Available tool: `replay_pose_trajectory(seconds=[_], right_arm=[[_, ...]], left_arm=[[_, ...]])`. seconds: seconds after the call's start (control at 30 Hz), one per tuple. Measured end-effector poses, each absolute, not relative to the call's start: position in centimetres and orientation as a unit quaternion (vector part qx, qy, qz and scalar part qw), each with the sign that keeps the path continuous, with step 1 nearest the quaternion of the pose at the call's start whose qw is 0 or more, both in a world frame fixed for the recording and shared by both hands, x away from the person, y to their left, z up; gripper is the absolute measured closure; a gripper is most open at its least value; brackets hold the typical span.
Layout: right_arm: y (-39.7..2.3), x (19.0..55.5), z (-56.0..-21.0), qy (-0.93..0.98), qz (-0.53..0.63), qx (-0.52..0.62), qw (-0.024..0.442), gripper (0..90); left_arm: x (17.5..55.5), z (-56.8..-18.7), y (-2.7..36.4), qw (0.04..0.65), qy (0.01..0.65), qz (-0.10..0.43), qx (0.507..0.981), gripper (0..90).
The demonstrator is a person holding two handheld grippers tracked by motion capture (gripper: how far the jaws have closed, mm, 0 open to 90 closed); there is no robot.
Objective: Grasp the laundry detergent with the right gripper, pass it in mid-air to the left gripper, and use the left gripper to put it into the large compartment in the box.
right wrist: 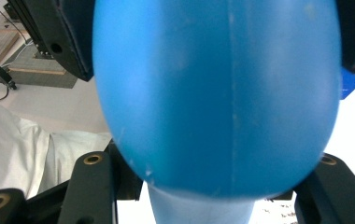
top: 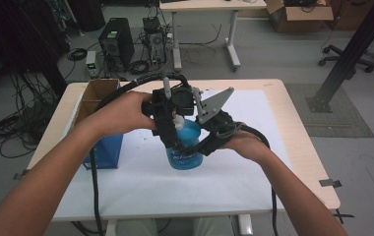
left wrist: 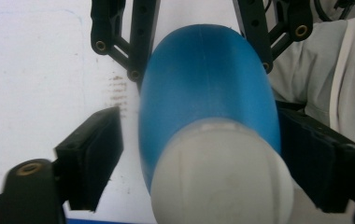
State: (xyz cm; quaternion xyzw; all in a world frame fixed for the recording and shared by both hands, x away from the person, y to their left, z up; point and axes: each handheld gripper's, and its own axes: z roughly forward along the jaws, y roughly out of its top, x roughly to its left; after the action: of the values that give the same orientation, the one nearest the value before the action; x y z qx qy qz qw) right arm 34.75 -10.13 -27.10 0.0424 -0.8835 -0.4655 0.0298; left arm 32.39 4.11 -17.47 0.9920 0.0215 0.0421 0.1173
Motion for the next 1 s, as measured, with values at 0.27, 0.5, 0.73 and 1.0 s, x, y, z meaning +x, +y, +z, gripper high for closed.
replay_pose_trajectory(seconds=[0.27, 0.5, 0.73, 1.0], right_arm=[[-10.12, 34.78, -27.12, -0.884, -0.465, 0.042, 0.030, 44.0], [-10.07, 34.75, -27.10, -0.884, -0.465, 0.042, 0.031, 44.1], [-10.03, 34.74, -27.19, -0.884, -0.464, 0.042, 0.033, 44.1], [-10.01, 34.75, -27.26, -0.885, -0.463, 0.042, 0.035, 44.0]], left_arm=[[32.41, -17.41, 4.13, 0.118, 0.022, 0.043, 0.992, 20.5], [32.34, -17.42, 4.00, 0.117, 0.019, 0.045, 0.992, 24.1], [32.28, -17.40, 3.96, 0.115, 0.017, 0.046, 0.992, 30.3], [32.25, -17.45, 3.90, 0.112, 0.015, 0.046, 0.992, 34.3]])
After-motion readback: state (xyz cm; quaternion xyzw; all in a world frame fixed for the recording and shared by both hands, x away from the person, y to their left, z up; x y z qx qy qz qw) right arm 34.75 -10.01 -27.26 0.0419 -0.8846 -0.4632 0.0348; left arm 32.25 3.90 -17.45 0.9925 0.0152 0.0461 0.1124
